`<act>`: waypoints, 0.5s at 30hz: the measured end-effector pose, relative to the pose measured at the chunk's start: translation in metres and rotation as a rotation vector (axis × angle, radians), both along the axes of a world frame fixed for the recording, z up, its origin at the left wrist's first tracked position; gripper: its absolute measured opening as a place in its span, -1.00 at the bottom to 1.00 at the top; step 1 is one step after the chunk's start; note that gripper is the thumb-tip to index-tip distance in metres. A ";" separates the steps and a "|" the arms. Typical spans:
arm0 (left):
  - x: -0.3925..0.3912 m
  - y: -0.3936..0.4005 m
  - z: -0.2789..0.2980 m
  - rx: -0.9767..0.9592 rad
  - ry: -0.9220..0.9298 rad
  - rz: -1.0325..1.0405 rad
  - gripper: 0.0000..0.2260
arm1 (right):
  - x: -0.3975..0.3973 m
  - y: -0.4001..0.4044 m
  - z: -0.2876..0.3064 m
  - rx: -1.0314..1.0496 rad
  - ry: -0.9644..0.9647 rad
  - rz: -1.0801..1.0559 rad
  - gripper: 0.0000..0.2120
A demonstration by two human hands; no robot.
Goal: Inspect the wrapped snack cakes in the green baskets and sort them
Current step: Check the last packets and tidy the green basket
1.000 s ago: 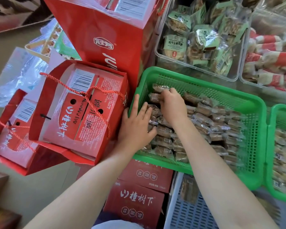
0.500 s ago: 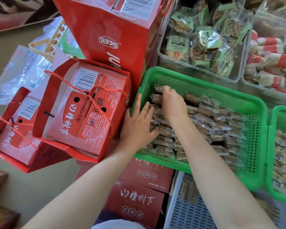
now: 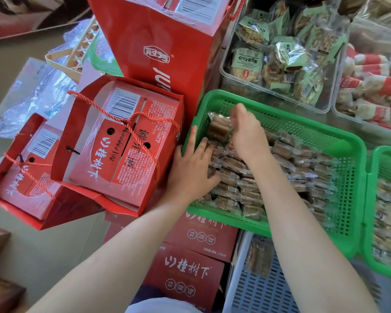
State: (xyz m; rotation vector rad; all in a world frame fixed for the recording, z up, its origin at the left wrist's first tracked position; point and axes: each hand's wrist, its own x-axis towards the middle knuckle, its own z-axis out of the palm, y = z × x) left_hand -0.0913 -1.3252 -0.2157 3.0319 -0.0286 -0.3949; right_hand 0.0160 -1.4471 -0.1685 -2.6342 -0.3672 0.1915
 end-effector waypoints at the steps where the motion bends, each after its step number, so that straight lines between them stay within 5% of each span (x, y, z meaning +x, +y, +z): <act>1: 0.000 0.000 -0.001 0.007 -0.004 -0.003 -0.24 | 0.002 -0.001 0.010 0.072 -0.017 -0.022 -0.84; 6: -0.001 0.000 -0.003 -0.038 -0.045 0.012 -0.27 | -0.014 -0.022 0.065 0.563 0.045 -0.288 -0.90; 10: -0.003 0.002 0.000 -0.185 -0.102 0.065 -0.33 | -0.058 -0.041 0.082 0.715 0.096 -0.482 -0.86; 15: -0.038 -0.010 0.039 -0.742 -0.430 0.304 -0.64 | -0.121 -0.059 0.083 0.728 0.218 -0.613 -0.88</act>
